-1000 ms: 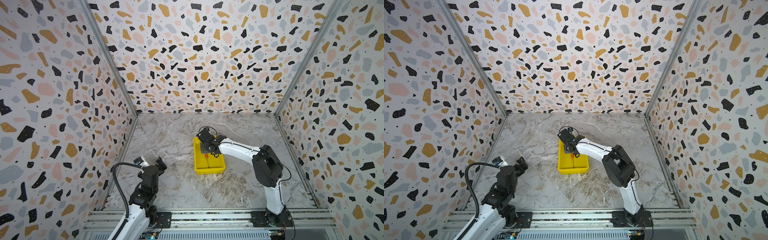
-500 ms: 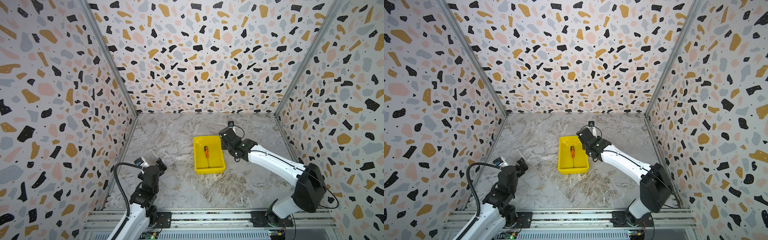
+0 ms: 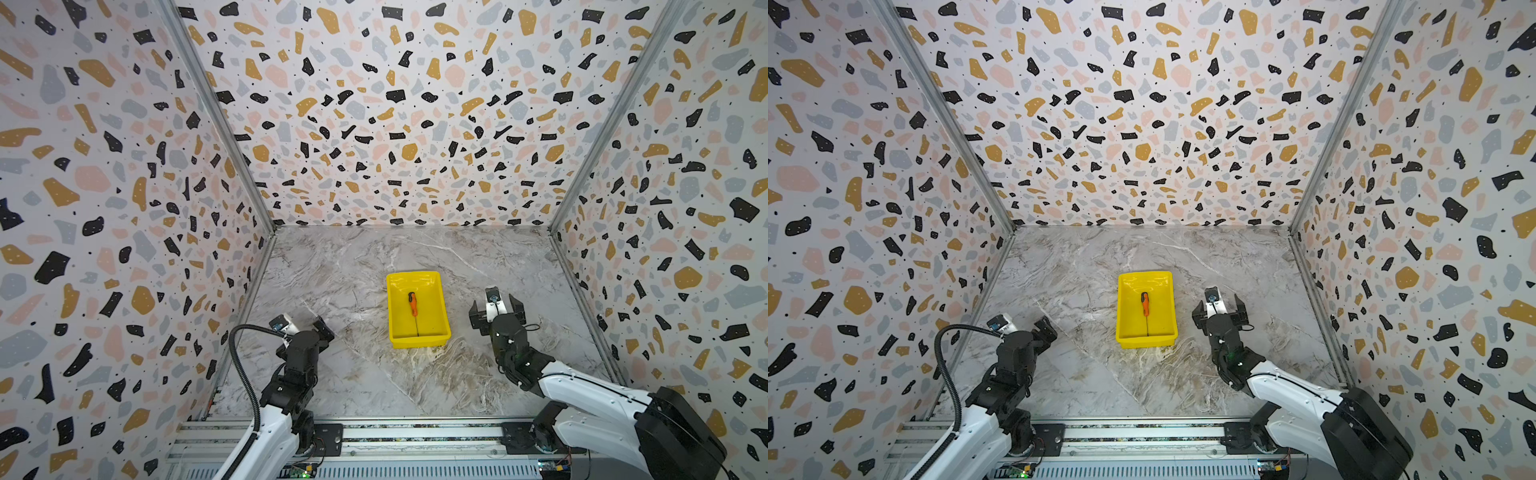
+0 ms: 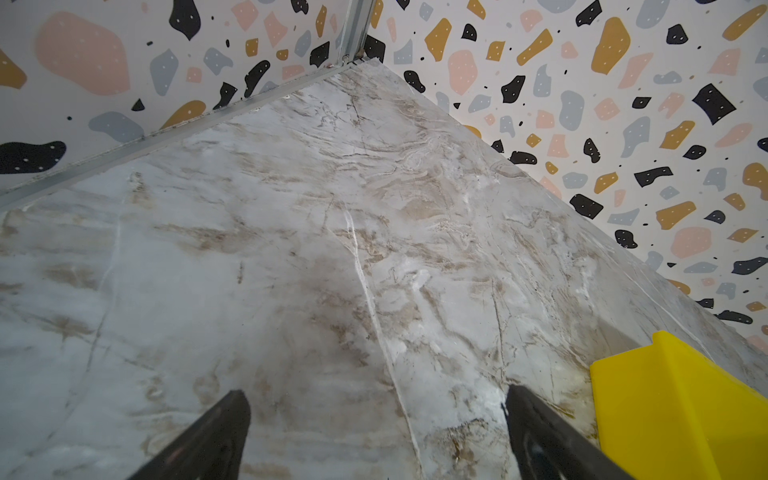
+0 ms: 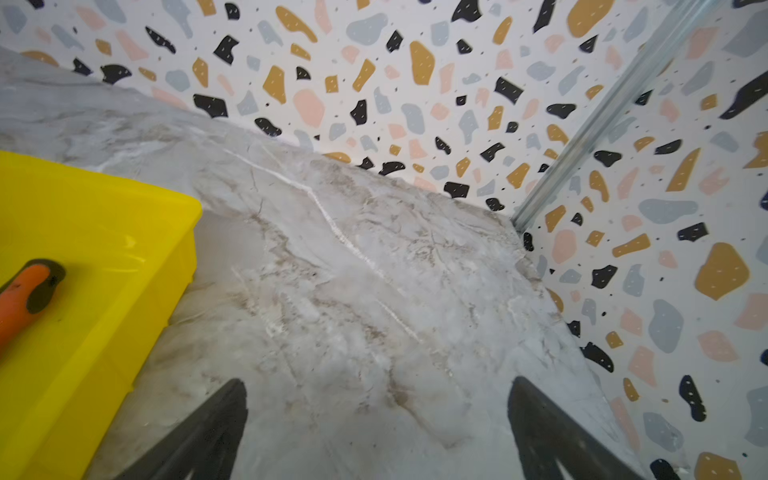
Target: Put the screwdriver in the bin
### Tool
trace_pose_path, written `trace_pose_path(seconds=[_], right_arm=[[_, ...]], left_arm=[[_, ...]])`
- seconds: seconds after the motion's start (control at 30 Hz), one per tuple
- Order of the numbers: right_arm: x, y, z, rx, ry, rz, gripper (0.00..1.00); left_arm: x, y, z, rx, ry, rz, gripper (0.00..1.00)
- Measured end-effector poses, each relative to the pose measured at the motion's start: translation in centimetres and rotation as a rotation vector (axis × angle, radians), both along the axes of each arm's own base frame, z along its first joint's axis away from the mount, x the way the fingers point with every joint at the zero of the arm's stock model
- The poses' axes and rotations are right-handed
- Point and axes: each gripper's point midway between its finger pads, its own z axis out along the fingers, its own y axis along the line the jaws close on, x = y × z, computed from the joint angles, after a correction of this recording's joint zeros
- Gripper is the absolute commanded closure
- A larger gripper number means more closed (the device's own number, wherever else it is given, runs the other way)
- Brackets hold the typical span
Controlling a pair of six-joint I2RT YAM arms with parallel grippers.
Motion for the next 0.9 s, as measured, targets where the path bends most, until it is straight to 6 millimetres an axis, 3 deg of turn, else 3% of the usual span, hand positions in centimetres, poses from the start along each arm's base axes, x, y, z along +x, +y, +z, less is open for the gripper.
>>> trace_pose_path(seconds=[0.2, 0.33, 0.57, 0.9], right_arm=[[0.9, -3.3, 0.3, -0.001, -0.07, -0.073, 0.01], [1.6, -5.0, -1.0, 0.005, -0.064, -0.132, 0.01], [3.0, -9.8, -4.0, 0.09, -0.032, -0.292, 0.0], [3.7, -11.4, -3.6, 0.177, -0.079, -0.267, 0.01]], left_arm=[[0.1, -0.1, 0.1, -0.003, -0.003, -0.006, 0.04], [0.1, -0.2, 0.1, -0.005, -0.006, -0.009, 0.04], [0.2, -0.3, 0.0, -0.005, 0.0, -0.013, 0.04], [0.2, -0.3, -0.1, -0.004, 0.003, -0.013, 0.04]])
